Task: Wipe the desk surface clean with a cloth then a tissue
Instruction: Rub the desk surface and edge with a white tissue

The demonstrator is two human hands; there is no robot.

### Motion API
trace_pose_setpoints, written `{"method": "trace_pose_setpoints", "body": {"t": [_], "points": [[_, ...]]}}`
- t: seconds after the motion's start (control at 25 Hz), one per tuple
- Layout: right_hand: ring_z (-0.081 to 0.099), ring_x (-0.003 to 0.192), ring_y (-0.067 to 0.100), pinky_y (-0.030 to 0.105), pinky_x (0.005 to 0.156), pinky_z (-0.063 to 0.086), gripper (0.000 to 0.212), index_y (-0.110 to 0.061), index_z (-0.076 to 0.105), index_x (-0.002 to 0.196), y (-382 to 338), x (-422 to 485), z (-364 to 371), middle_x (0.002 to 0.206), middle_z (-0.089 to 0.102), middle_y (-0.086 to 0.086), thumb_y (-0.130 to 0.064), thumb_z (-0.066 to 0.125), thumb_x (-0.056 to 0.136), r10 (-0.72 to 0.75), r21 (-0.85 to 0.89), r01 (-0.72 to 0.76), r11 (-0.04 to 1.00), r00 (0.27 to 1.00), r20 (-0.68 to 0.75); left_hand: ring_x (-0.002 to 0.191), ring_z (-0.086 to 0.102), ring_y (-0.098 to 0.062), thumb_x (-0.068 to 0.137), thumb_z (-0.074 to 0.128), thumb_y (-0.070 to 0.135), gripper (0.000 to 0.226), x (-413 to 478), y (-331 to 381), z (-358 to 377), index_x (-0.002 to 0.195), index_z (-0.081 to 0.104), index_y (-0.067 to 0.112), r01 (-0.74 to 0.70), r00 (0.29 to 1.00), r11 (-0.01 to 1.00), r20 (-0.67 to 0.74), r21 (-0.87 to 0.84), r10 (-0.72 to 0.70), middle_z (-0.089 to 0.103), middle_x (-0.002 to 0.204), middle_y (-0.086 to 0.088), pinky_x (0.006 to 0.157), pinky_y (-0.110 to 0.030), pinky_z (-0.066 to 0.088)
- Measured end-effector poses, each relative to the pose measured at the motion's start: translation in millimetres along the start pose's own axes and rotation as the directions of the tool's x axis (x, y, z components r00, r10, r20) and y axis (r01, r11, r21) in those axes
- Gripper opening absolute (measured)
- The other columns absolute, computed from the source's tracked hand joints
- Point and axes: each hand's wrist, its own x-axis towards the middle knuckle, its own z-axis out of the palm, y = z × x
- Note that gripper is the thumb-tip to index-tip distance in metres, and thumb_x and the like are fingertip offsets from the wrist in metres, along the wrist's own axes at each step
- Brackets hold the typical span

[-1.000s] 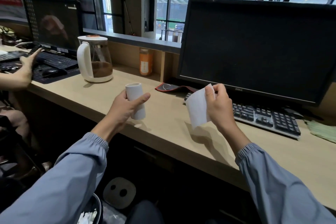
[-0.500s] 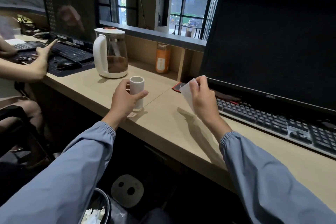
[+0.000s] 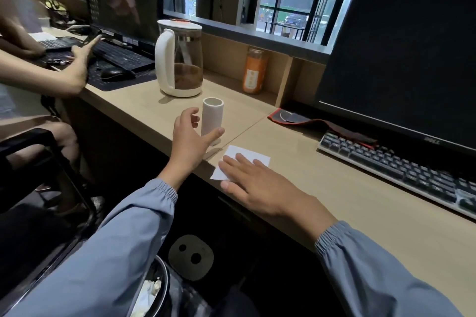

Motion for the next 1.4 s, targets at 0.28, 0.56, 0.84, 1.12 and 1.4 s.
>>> {"method": "trace_pose_setpoints", "body": {"t": [0.28, 0.56, 0.84, 1.12, 1.4], "points": [[0.007, 0.155, 0.017, 0.036, 0.119, 0.019, 0.061, -0.023, 0.016, 0.161, -35, 29, 11, 0.169, 0.012, -0.008, -0.050, 0.026, 0.107, 0.100, 0.027, -0.097, 0.995, 0.989, -0.109, 0.111, 0.062, -0.016, 0.099, 0.055, 0.005, 0.028, -58, -34, -20, 0.122, 0.068, 0.015, -0.188, 0.971, 0.981, -0.143, 0.046, 0.193, 0.062, 0.119, 0.006, 0.101, -0.039, 0.051], [0.006, 0.155, 0.016, 0.039, 0.117, 0.025, 0.064, -0.023, 0.013, 0.161, -42, 21, 12, 0.169, 0.008, -0.009, -0.053, 0.024, 0.106, 0.184, 0.030, -0.182, 0.983, 0.980, -0.078, 0.140, 0.049, -0.021, 0.083, 0.051, -0.009, 0.051, -82, -49, -14, 0.128, 0.067, 0.008, -0.298, 0.951, 0.907, 0.015, 0.297, 0.308, 0.064, 0.136, -0.003, 0.122, -0.042, 0.034], [0.006, 0.155, 0.016, 0.046, 0.117, 0.024, 0.063, -0.023, 0.015, 0.161, -44, 28, 11, 0.169, 0.006, -0.008, -0.053, 0.019, 0.105, 0.263, 0.131, -0.257, 0.957, 0.964, -0.034, 0.136, 0.055, -0.026, 0.080, 0.060, -0.009, 0.046, -86, -43, -16, 0.122, 0.067, 0.010, -0.359, 0.924, 0.790, 0.071, 0.497, 0.375, 0.068, 0.126, -0.003, 0.119, -0.053, 0.037], [-0.004, 0.156, 0.017, 0.039, 0.124, 0.005, 0.062, -0.017, 0.006, 0.162, -20, 35, -7, 0.170, -0.002, -0.002, -0.046, 0.014, 0.108, 0.303, 0.134, -0.308, 0.942, 0.951, 0.056, 0.099, 0.066, -0.026, 0.080, 0.064, -0.006, 0.034, -78, -27, -18, 0.108, 0.071, 0.011, -0.418, 0.889, 0.682, 0.116, 0.600, 0.443, 0.067, 0.103, -0.002, 0.114, -0.047, 0.039], [-0.005, 0.156, 0.019, 0.042, 0.126, 0.005, 0.059, -0.014, 0.003, 0.162, 9, 51, -12, 0.170, -0.004, 0.001, -0.037, 0.013, 0.108, 0.325, 0.133, -0.341, 0.930, 0.937, 0.130, 0.136, 0.056, -0.030, 0.073, 0.060, -0.016, 0.065, -103, -34, 9, 0.135, 0.062, 0.001, -0.459, 0.872, 0.725, 0.105, 0.514, 0.478, 0.063, 0.139, -0.013, 0.124, -0.048, 0.034]]}}
